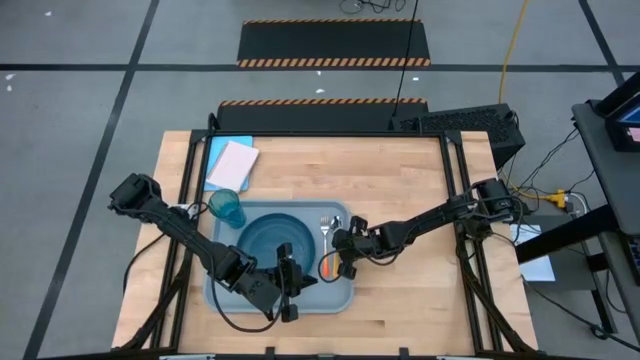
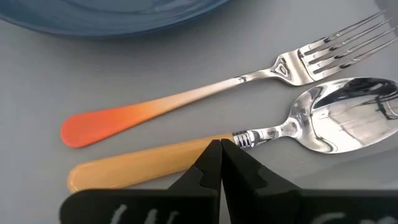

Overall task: Pick and place plate/cup/fork/spoon on tray
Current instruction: Adjust the yellow spoon on the gray tray, then return to Home Position

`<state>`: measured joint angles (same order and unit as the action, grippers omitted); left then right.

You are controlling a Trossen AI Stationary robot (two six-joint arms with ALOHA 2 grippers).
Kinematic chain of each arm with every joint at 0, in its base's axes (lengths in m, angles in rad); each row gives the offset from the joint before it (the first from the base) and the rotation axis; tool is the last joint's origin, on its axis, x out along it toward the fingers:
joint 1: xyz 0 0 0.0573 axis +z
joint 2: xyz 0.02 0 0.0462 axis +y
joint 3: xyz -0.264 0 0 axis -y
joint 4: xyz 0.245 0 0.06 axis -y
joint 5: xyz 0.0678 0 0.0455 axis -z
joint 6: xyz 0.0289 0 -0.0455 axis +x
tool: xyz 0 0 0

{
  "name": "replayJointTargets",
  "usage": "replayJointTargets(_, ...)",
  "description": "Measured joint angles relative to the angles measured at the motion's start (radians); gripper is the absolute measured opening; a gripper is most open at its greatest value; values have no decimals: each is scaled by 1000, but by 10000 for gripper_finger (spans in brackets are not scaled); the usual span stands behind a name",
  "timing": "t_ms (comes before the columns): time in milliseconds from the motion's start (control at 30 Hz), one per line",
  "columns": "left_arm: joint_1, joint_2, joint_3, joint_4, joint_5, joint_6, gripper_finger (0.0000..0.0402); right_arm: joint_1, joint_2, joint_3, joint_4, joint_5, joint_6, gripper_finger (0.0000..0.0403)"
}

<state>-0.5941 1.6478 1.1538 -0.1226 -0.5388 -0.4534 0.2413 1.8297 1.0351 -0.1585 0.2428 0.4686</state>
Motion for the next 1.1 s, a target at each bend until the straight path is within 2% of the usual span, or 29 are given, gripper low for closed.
replayJointTargets(567, 0, 0, 0, 2, 0, 0, 19, 2, -38, -3, -20, 15, -14, 0)
replayJointTargets(833, -2, -15, 0, -41, 11, 37, 19, 25, -65, -3, 68, 14, -48, 0)
replayJointTargets(967, -31, -99, 2, -158, -110, -18, 19, 61, -126, -2, 85, 15, -66, 0)
replayJointTargets(1100, -121, -148, 0, -208, -218, 9, 19, 107, -198, -2, 113, 18, -103, 0)
